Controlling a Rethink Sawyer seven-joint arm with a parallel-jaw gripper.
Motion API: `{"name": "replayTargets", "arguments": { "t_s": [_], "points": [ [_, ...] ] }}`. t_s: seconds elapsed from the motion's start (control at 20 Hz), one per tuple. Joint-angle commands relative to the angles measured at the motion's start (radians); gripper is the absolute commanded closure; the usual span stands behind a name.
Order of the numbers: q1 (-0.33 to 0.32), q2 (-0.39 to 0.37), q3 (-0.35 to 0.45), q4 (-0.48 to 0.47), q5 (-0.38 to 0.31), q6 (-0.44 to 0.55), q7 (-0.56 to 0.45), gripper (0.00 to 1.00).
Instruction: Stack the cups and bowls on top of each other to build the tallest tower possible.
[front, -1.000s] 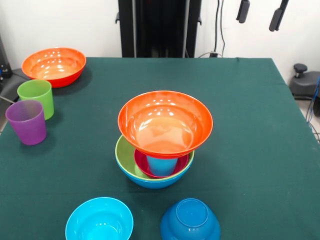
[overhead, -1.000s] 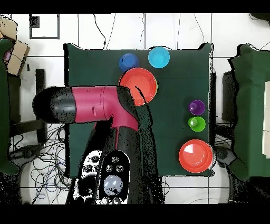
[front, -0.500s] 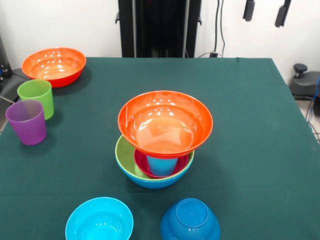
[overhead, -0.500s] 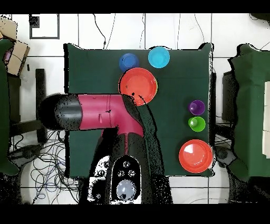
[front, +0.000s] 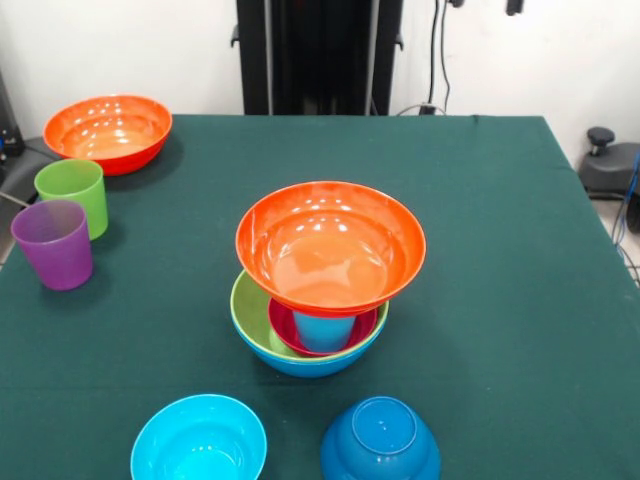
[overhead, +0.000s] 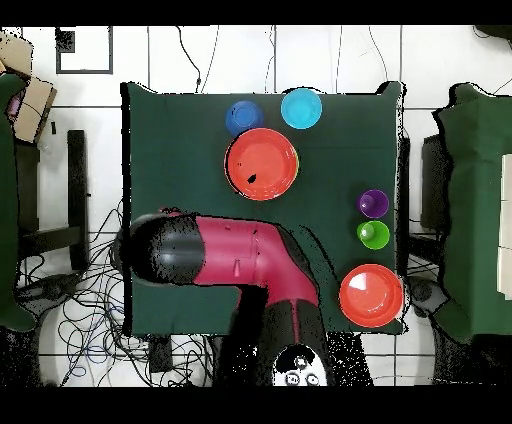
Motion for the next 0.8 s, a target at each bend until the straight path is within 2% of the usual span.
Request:
{"name": "replayTargets", "arguments": {
  "t_s": [0.05,0.35,0.45,0.7,0.8],
  "points": [
    [-0.076,-0.023,0.19,0.22,0.005,-0.137,-0.279,0.0],
    [-0.167,0.004,0.286,0.261,-0.012,-0.216,-0.253,0.0],
    [-0.201,0.008,0.307,0.253,-0.04,-0.214,-0.255,0.0],
    [-0.341,0.021,0.377,0.216,-0.131,-0.176,-0.356,0.0],
    [-0.401,-0.009,0.403,0.213,-0.15,-0.128,-0.406,0.0]
  ]
}}
